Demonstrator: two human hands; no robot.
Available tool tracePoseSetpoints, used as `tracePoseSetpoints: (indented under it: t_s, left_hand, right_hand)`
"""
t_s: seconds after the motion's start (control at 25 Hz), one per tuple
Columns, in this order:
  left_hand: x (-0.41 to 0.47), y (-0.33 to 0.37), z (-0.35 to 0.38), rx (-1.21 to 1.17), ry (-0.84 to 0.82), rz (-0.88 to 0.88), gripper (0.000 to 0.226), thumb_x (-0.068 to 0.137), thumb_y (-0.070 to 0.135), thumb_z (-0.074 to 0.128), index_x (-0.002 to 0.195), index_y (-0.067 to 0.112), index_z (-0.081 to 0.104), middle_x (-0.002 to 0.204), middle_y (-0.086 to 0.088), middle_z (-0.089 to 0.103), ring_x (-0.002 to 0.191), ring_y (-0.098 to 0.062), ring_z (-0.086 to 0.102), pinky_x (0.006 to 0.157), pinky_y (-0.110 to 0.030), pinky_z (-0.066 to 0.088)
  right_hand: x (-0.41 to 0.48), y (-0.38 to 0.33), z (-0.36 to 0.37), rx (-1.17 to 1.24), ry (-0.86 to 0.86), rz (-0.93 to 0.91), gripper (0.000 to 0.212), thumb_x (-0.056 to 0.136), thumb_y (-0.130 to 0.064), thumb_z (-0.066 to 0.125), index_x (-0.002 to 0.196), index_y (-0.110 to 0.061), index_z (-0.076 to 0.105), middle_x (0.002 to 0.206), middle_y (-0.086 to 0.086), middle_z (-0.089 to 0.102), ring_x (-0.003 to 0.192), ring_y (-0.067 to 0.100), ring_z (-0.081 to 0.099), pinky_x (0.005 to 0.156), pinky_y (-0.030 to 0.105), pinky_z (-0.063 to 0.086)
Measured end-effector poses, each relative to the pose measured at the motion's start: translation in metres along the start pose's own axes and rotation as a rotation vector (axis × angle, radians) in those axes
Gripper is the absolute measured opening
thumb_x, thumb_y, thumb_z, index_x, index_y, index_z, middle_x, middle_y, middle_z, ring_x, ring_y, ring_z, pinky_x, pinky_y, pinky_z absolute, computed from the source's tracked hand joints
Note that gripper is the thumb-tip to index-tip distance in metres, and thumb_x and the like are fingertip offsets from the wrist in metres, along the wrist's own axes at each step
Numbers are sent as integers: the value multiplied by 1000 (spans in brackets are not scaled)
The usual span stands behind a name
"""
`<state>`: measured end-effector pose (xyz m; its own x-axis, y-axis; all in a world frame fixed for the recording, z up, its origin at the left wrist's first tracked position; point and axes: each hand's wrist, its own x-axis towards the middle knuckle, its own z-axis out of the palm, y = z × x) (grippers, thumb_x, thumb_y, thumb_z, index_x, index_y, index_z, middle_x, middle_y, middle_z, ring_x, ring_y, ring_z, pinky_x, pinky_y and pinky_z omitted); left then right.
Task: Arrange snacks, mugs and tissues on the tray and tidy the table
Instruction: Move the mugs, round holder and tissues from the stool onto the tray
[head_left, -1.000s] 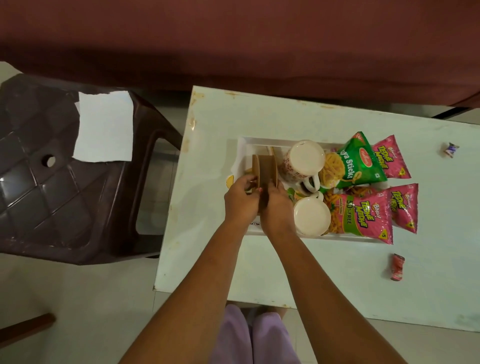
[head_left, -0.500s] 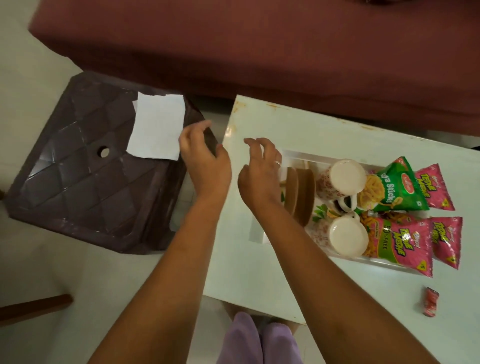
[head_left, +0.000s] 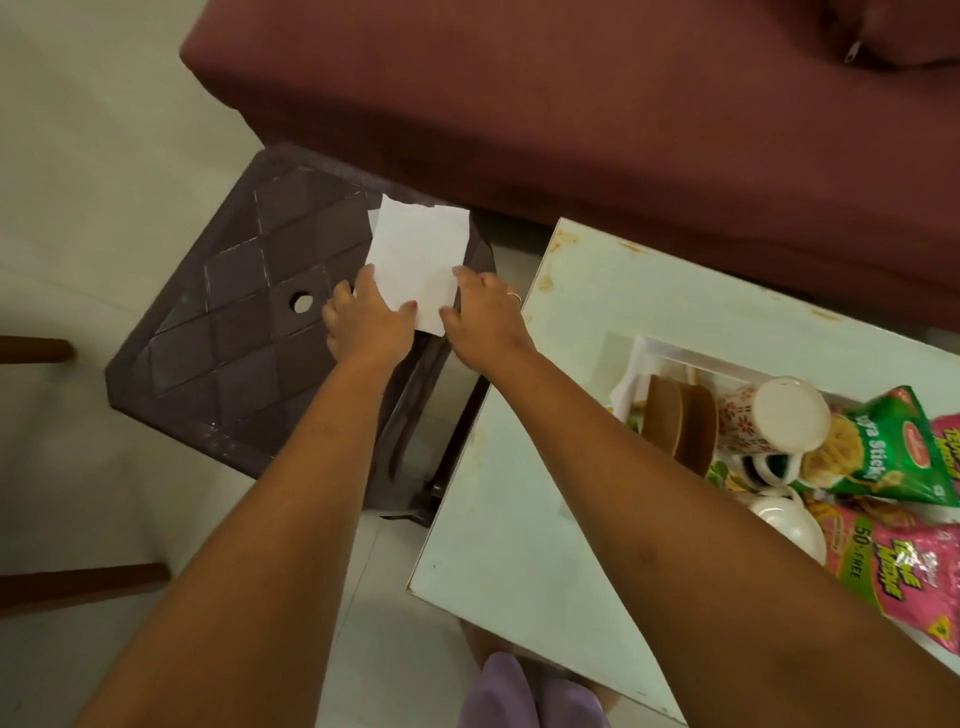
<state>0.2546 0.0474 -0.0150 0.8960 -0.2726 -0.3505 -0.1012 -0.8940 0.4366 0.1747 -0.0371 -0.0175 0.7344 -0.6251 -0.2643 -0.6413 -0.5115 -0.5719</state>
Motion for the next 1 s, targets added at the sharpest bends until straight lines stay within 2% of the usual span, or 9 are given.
tracePoseSetpoints:
  t_s: [0.16, 0.32, 0.4, 0.52, 0.64, 0.72, 0.8, 0.92, 1.0]
  left_hand:
    - [-1, -4, 0, 29, 86, 59, 69, 83, 33, 67, 140, 19, 31, 142, -12, 40, 130, -34, 34, 100, -47, 39]
    - [-2, -3, -2, -128, 61, 67, 71, 78, 21, 73, 137, 17, 33, 134, -14, 46, 122, -32, 44, 96, -44, 45]
    - [-5, 1, -2, -317, 46, 28, 59, 79, 15, 71, 129, 17, 39, 130, -12, 50, 115, -27, 50, 90, -36, 50]
    - [-11, 4, -4, -619, 23, -87, 26, 83, 15, 66, 103, 19, 49, 117, -7, 56, 103, -20, 55, 75, -26, 52]
    - [-23, 12, -6, -752, -136, -176, 18, 85, 9, 62, 82, 22, 50, 105, -6, 57, 104, -26, 58, 85, -40, 55]
    - [-40, 23, -1, -811, -279, -147, 24, 84, -2, 58, 81, 21, 51, 109, -8, 58, 104, -28, 58, 86, -42, 53]
    - [-62, 38, 5, -840, -385, -98, 30, 82, -8, 57, 85, 21, 53, 111, -8, 60, 102, -25, 59, 78, -37, 54]
    - [-94, 57, 21, -803, -448, -24, 31, 78, -7, 62, 85, 23, 62, 105, -2, 62, 94, -20, 61, 67, -27, 53]
    - [-118, 70, 39, -741, -434, 28, 21, 78, 1, 67, 81, 22, 69, 105, 1, 65, 96, -21, 61, 77, -31, 55]
  right_hand:
    - [0, -2, 17, 99, -24, 33, 57, 91, -28, 56, 141, -21, 28, 138, 10, 45, 125, 30, 46, 103, 44, 45]
    - [7, -10, 16, 266, 25, 126, 59, 90, -23, 59, 140, -18, 29, 139, 11, 41, 123, 27, 47, 99, 36, 45]
    - [9, -11, 11, 355, 23, 177, 65, 87, -16, 63, 142, -18, 27, 139, 10, 42, 124, 26, 46, 100, 36, 45]
    - [1, -3, -7, 614, -81, 217, 75, 84, -6, 64, 143, -27, 24, 139, 7, 41, 122, 25, 46, 97, 41, 51]
    - [-18, 16, -32, 788, -211, 243, 68, 83, -2, 60, 138, -33, 35, 137, 1, 36, 120, 23, 43, 87, 32, 55]
    - [-34, 33, -48, 805, -208, 279, 61, 85, -5, 58, 135, -34, 40, 137, -1, 35, 112, 18, 42, 84, 28, 52]
    - [-51, 51, -63, 748, -155, 302, 60, 86, -8, 58, 135, -37, 39, 142, -2, 32, 109, 13, 38, 90, 30, 49]
    - [-78, 79, -85, 583, -103, 298, 66, 87, -12, 58, 139, -41, 31, 149, -5, 27, 123, 17, 35, 98, 33, 44]
    - [-96, 103, -100, 465, -66, 290, 70, 86, -11, 58, 142, -40, 27, 152, -5, 25, 133, 21, 31, 97, 34, 43]
